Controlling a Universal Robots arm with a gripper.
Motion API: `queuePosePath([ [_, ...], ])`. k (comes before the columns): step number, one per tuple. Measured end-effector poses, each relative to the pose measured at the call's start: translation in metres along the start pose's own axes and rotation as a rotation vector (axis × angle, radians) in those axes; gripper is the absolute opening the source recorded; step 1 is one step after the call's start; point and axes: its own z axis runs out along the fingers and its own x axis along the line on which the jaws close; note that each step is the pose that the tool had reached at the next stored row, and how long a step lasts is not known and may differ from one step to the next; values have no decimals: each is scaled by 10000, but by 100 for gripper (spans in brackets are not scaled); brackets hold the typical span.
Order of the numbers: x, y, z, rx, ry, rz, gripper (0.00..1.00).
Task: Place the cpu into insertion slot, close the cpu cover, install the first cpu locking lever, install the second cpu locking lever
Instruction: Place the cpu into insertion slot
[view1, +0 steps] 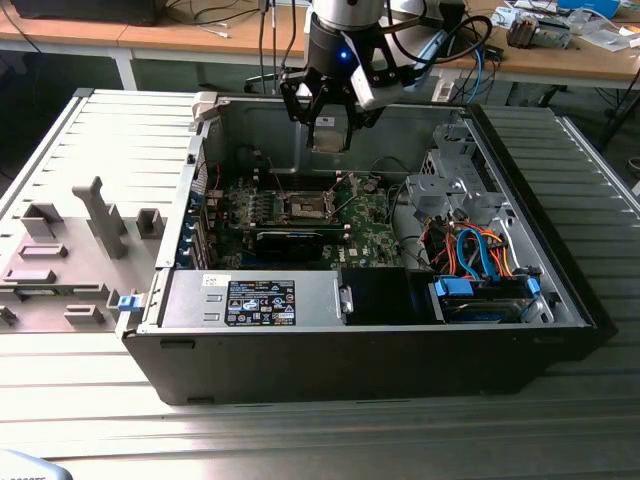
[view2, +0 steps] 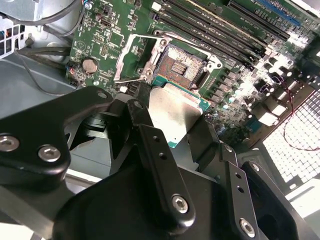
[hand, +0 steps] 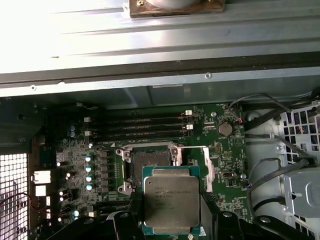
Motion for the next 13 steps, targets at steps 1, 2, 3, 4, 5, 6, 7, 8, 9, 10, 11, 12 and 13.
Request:
queuePosePath([
  [1, 0, 0, 0, 0, -2, 22, 55],
  [2, 0, 0, 0, -1, -5, 54, 55],
  [3, 0, 0, 1, -1, -8, 81, 55],
  [4, 0, 0, 1, -1, -9, 102, 55],
  [5, 0, 0, 1, -2, -12, 129, 55],
  [6, 0, 0, 1, -3, -14, 151, 55],
  [7, 0, 0, 1, -3, -16, 176, 55],
  [8, 0, 0, 1, -2, -17, 192, 55],
  [9, 0, 0, 2, -3, -19, 216, 55],
  [10, 0, 0, 2, -4, -21, 227, 55],
  [11, 0, 0, 3, -4, -23, 251, 55],
  [12, 0, 0, 3, -5, -24, 268, 55],
  [13, 0, 0, 3, -5, -26, 290, 55],
])
